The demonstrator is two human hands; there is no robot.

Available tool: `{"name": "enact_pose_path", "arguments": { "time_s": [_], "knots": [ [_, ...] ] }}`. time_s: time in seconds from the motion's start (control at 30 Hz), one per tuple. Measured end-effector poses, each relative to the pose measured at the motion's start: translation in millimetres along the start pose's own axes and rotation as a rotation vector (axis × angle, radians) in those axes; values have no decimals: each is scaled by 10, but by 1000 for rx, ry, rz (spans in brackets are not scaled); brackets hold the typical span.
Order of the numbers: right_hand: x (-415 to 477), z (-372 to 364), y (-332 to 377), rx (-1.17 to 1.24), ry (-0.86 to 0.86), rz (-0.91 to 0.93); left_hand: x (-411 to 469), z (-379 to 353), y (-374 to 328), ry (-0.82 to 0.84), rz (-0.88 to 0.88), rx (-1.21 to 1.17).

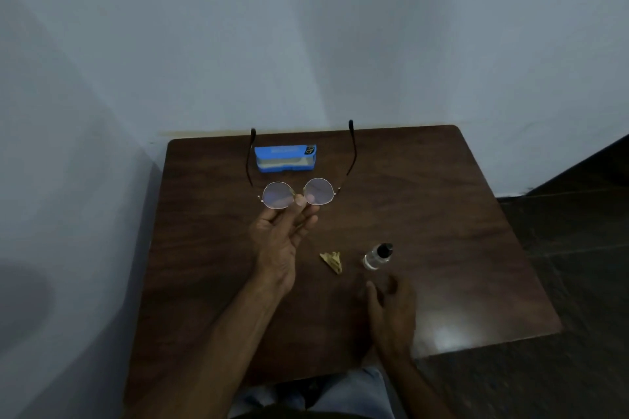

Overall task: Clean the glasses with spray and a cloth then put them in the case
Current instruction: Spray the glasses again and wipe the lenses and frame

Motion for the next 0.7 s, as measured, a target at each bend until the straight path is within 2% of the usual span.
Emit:
{"name": "enact_pose_path", "arguments": {
  "time_s": [0.07, 0.17, 0.27, 0.33, 0.4, 0.5, 0.6, 0.7],
  "knots": [
    [119, 201, -27, 41, -63, -20, -23, -49, -18, 23, -1, 11],
    [427, 61, 145, 97, 63, 112, -59, -153, -20, 46, 11, 17],
    [658, -105, 207, 87, 117, 144, -99, -238, -101, 57, -4, -5],
    [701, -47, 414, 263, 100, 188, -118, -264, -251, 60, -34, -30],
    [655, 176, 850, 461, 94, 283, -136, -240, -480, 38, -80, -41],
    [493, 594, 1652, 608, 139, 439, -195, -186, -867, -16, -151, -11],
    [258, 981, 2483, 824, 261, 646, -320, -203, -1234, -20, -185, -7],
    [38, 1182, 3113, 917, 371, 761, -478, -224, -1544, -6, -216, -45]
  ]
}}
Point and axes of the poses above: each hand's wrist, its own x-axis towards the middle knuckle, its own z-axis out of the back of the hand, y = z × x, the point moved 9 cm from there along x, towards the middle knuckle, and after that the axes turned 4 degrees about z, right-handed, at the moved point
